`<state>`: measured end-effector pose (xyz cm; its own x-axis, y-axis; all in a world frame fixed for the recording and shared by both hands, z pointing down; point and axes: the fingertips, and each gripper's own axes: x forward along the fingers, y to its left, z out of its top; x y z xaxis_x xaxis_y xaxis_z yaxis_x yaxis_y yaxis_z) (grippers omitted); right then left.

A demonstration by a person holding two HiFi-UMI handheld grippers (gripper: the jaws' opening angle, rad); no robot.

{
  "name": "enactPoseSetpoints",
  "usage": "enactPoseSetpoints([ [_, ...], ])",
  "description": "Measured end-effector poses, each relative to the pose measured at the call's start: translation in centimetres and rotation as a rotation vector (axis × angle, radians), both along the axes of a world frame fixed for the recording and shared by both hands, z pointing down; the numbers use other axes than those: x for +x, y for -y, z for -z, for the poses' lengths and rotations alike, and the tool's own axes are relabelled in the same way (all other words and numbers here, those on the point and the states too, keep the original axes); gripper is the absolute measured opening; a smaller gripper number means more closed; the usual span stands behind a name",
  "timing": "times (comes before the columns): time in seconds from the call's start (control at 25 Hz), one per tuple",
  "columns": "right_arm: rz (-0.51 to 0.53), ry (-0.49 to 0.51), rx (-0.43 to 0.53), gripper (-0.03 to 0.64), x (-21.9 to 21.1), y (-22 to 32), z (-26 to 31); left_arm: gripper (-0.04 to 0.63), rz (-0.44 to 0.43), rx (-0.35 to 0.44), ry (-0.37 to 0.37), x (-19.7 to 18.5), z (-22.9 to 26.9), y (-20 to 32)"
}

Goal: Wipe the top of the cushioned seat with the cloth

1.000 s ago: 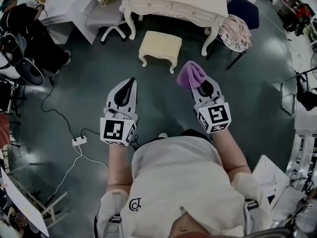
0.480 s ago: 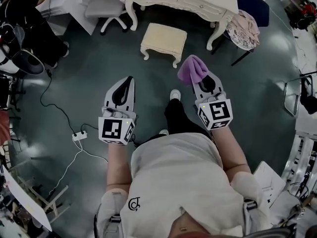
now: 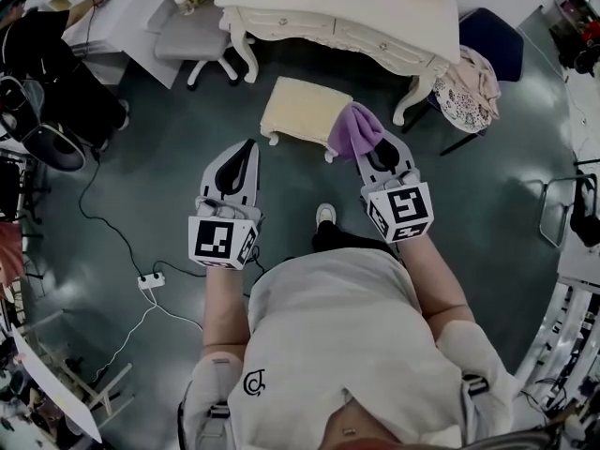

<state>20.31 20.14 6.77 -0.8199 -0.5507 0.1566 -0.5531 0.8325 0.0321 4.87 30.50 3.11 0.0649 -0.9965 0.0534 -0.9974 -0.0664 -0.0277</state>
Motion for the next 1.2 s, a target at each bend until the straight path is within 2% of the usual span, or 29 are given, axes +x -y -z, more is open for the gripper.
enactPoseSetpoints([
  [0.24,0.004,-0.025,-0.046,0.078,-1.6,7.7,-1.9,0.014,0.006,-0.022,0.007,-1.5,-1.0,7.4],
  [0.56,0.005,-0.099,-0.140,0.078,-6.4,12.9,-6.3,0.014,-0.017,-0.095,-0.028,-6.2,-4.2,13.7],
  [0.72,-0.035,-0.127,-0.179,0.078,-9.9,15.7,-8.4,0.014,-0.098,-0.121,-0.028,-9.0,-6.0,17.8],
  [0.88,-0.108,-0.136,-0.236,0.078,-13.8,18.5,-10.2,0.014,-0.219,-0.168,-0.023,-12.2,-7.6,22.1],
  [1.04,-0.160,-0.141,-0.288,0.078,-17.6,20.7,-12.5,0.014,-0.310,-0.161,-0.049,-15.4,-7.6,25.9],
  [1.2,-0.216,-0.164,-0.346,0.078,-20.8,23.5,-16.2,0.014,-0.378,-0.182,-0.063,-18.9,-10.4,29.4],
])
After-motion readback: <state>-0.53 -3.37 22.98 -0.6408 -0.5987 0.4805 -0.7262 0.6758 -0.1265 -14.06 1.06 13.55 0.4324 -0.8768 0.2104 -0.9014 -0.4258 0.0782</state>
